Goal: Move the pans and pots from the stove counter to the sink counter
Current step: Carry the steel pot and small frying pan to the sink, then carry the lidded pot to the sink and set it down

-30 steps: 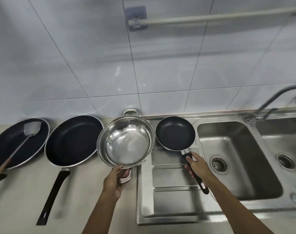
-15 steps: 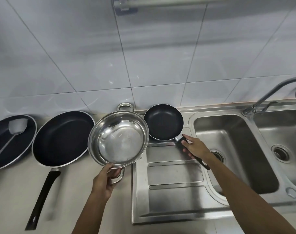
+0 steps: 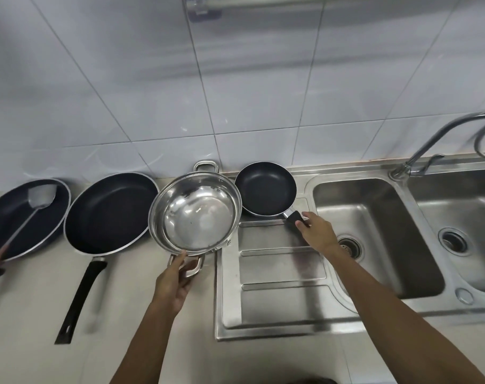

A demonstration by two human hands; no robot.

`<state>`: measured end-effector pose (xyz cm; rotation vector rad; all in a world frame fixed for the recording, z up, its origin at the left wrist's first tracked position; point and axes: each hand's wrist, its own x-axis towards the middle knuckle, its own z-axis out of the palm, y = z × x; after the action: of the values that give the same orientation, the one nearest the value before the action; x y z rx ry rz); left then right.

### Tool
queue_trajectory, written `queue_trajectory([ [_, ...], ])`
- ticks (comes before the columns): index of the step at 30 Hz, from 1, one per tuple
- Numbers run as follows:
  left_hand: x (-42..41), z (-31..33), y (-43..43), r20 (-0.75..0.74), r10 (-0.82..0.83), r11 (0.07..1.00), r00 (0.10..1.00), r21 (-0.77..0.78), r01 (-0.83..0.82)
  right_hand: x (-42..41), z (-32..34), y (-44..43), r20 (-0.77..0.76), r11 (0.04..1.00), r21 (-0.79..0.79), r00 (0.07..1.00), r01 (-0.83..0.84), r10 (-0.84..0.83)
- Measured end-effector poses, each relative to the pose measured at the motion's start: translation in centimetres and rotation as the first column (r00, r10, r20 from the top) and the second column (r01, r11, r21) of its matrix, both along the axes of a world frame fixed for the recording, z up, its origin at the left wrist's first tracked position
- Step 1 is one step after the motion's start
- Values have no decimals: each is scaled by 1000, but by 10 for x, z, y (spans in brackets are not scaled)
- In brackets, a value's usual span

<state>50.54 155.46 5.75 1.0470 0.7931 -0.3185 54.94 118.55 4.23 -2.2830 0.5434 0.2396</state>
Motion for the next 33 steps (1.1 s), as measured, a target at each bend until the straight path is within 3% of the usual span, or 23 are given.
queue_trajectory([
  [3,-18,2,-3,-16,-27,1000,1000,-8,27,-20,9,10,133,991,-131,991,21,-4],
  [6,-40,4,-13,-46,-56,997,997,55,58,-45,14,24,255,947,-317,956,-57,143],
  [8,-57,7,-26,-37,-93,982,995,161,98,-61,16,35,283,908,-400,925,-126,253],
  [10,-78,10,-43,-13,-199,910,980,369,189,-78,17,43,264,861,-465,896,-206,357],
  [12,-100,10,-62,-26,-410,660,912,681,317,-96,18,49,219,818,-487,864,-306,454],
  [14,-122,10,-84,-52,-580,417,813,838,351,-117,17,49,168,770,-494,825,-404,540],
  [18,-151,2,-133,-156,-800,-34,579,976,216,-167,14,26,167,714,-537,773,-449,612],
  [21,-170,1,-187,-241,-871,-231,429,970,76,-215,12,-24,170,699,-579,776,-420,607],
  [24,-191,3,-254,-249,-924,-268,292,963,-29,-266,11,-88,181,724,-608,830,-327,527],
  [33,-278,22,-523,-209,-959,-177,-191,969,-170,-453,31,-309,152,763,-643,988,70,37],
])
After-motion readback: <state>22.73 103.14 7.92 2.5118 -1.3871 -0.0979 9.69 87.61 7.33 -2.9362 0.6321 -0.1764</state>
